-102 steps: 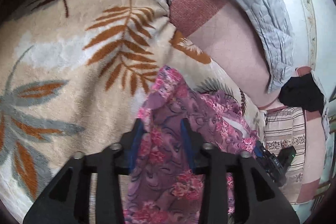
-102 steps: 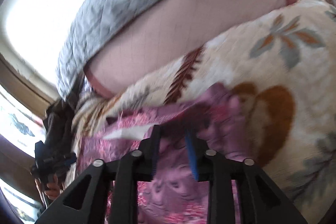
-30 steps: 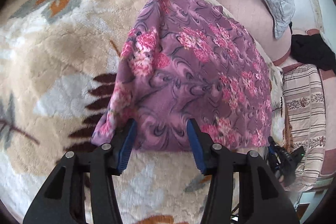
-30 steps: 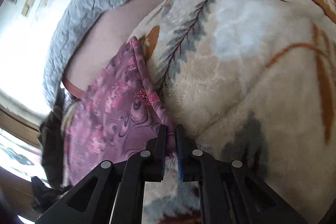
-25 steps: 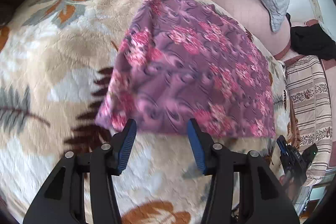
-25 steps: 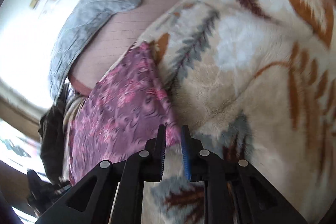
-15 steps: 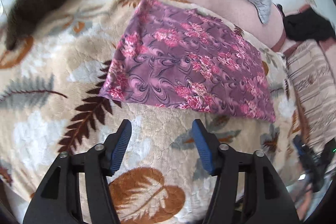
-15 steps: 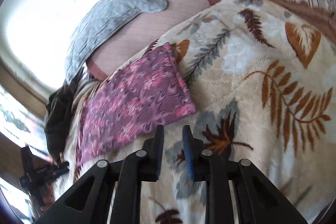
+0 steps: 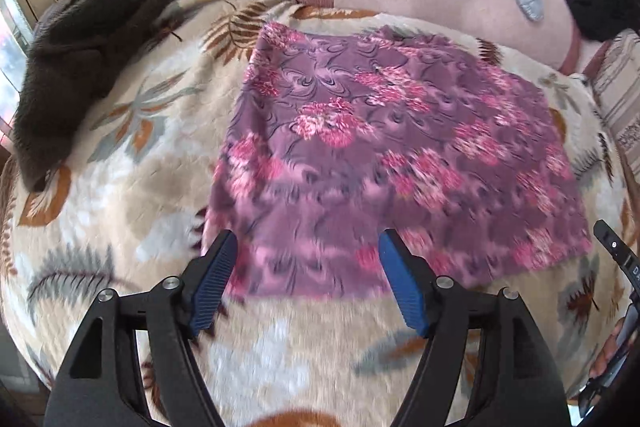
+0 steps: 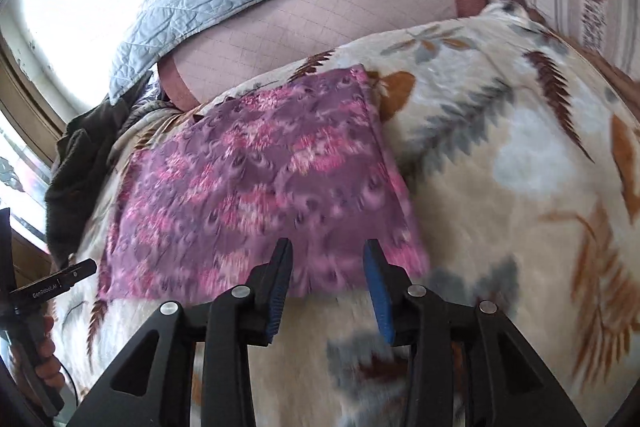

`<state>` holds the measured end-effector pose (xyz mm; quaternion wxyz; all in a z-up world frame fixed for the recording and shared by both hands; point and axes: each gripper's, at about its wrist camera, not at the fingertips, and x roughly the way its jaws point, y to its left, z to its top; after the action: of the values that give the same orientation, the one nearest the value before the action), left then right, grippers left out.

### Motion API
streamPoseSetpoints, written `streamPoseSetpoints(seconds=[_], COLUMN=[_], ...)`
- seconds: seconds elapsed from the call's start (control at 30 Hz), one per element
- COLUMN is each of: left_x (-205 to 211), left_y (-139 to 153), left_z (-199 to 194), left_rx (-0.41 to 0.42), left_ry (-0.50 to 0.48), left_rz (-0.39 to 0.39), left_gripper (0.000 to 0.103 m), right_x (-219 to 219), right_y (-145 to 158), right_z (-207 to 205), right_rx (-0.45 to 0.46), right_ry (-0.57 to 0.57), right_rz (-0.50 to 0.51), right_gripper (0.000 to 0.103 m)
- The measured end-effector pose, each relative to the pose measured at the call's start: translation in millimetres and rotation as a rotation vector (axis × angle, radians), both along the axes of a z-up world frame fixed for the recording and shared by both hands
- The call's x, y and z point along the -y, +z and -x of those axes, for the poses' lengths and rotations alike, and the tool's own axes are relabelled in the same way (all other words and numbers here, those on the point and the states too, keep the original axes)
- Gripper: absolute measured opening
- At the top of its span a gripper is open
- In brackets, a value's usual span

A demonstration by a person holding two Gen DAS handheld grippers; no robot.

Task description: Fold small clothes

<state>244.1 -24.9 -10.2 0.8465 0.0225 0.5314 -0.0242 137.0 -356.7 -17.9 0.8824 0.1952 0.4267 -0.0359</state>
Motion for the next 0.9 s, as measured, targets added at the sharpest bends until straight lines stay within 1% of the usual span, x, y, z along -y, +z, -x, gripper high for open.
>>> streamPoseSetpoints(seconds=[0.07, 0.1, 0.13, 0.17, 0.2, 0.23, 0.27, 0.3, 0.37, 0.4, 0.43, 0.5, 0.53, 0.57, 0.6, 0.63, 0.67, 0.7, 0.73, 0.8, 0.83, 0.9], left_x=[0, -1, -1, -2, -5, -7, -8, -9, -11, -10, -9, -4, -3, -3, -4, -5, -7, -8, -7, -4, -4, -4], left_y=[-15, -26, -38, -49, -53, -48, -44, -37, -21, -13, -6, 0, -4, -10, -24, -34, -49, -56, -53, -51, -49, -46], left_z=[-13, -18, -23, -26, -26, -24, -25, -29, -42, -52, -62, -85, -96, -105, -117, -123, -130, -131, -127, -123, -120, -115], left_rx=[-0.012, -0.023, -0.045, -0.067, -0.061, -0.038, -0.032, -0.029, -0.007, 0.006, 0.02, 0.05, 0.052, 0.038, -0.004, -0.038, -0.082, -0.081, -0.035, -0.027, -0.024, -0.028], left_ry=[0.014, 0.018, 0.019, 0.013, 0.003, -0.009, -0.019, -0.028, -0.029, -0.028, -0.03, -0.019, -0.004, 0.009, 0.029, 0.037, 0.042, 0.036, 0.029, 0.009, 0.006, -0.001], left_rz=[-0.006, -0.009, -0.021, -0.028, -0.018, 0.001, 0.019, 0.052, 0.122, 0.152, 0.165, 0.131, 0.108, 0.092, 0.07, 0.054, 0.037, 0.036, 0.024, 0.004, 0.007, 0.018], left_gripper=[0.073, 0.073, 0.073, 0.075, 0.076, 0.076, 0.076, 0.076, 0.076, 0.076, 0.076, 0.076, 0.077, 0.077, 0.077, 0.077, 0.08, 0.084, 0.085, 0.085, 0.085, 0.085], right_x=[-2, -4, -6, -9, -14, -16, -17, -15, -10, -8, -7, -9, -10, -11, -12, -12, -15, -20, -23, -30, -33, -39], right_y=[-16, -33, -44, -51, -49, -45, -40, -33, -18, -13, -12, -13, -18, -25, -35, -42, -43, -41, -40, -36, -32, -26], right_z=[-10, -17, -19, -19, -16, -18, -22, -24, -33, -44, -52, -68, -76, -83, -89, -91, -88, -87, -88, -88, -85, -78], right_rx=[-0.007, -0.041, -0.071, -0.071, -0.023, -0.023, -0.02, 0.013, 0.086, 0.099, 0.099, 0.087, 0.07, 0.039, -0.008, -0.024, 0.003, 0.013, 0.001, -0.012, -0.009, 0.015], right_ry=[0.006, 0.017, 0.027, 0.042, 0.062, 0.072, 0.069, 0.054, 0.023, 0.013, 0.009, -0.008, -0.018, -0.026, -0.03, -0.029, -0.028, -0.015, -0.006, 0.002, 0.002, -0.003], right_rz=[-0.006, -0.005, 0.003, 0.022, 0.073, 0.098, 0.114, 0.102, 0.045, 0.004, -0.007, 0.014, 0.037, 0.053, 0.058, 0.066, 0.093, 0.12, 0.134, 0.182, 0.194, 0.17], right_gripper=[0.043, 0.044, 0.044, 0.044, 0.044, 0.044, 0.044, 0.045, 0.046, 0.046, 0.046, 0.045, 0.045, 0.046, 0.046, 0.047, 0.049, 0.051, 0.054, 0.054, 0.054, 0.054])
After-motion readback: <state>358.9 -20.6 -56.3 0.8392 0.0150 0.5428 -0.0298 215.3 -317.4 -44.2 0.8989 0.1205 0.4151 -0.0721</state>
